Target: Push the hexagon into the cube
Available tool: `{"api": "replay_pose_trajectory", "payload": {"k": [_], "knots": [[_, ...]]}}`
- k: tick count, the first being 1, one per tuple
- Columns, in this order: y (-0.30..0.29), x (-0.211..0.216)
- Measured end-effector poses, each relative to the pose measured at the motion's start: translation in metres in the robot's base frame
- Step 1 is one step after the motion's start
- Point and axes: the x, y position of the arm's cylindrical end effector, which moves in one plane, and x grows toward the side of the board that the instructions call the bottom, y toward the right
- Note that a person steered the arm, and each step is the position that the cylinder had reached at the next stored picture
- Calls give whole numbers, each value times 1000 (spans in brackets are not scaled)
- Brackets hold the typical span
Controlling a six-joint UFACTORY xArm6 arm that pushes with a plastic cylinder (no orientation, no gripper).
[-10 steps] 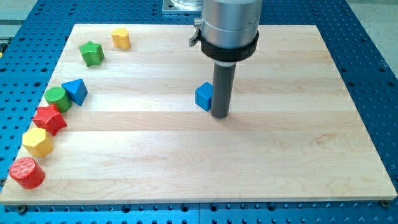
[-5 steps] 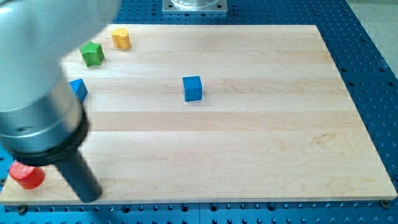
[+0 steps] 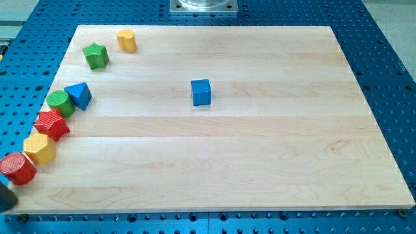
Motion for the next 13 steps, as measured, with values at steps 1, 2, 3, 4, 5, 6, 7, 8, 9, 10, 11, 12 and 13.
{"api": "replay_pose_trajectory", "payload": {"k": [1,2,3,4,5,6,7,8,9,10,11,12,13], "knots": [[-6,-35],[33,-68],[53,-104],[102,-105],[103,-133],[80,-146],[92,-185],[150,-205],[226,-230],[209,-246],[266,-265],[277,-302],[320,-293]]}}
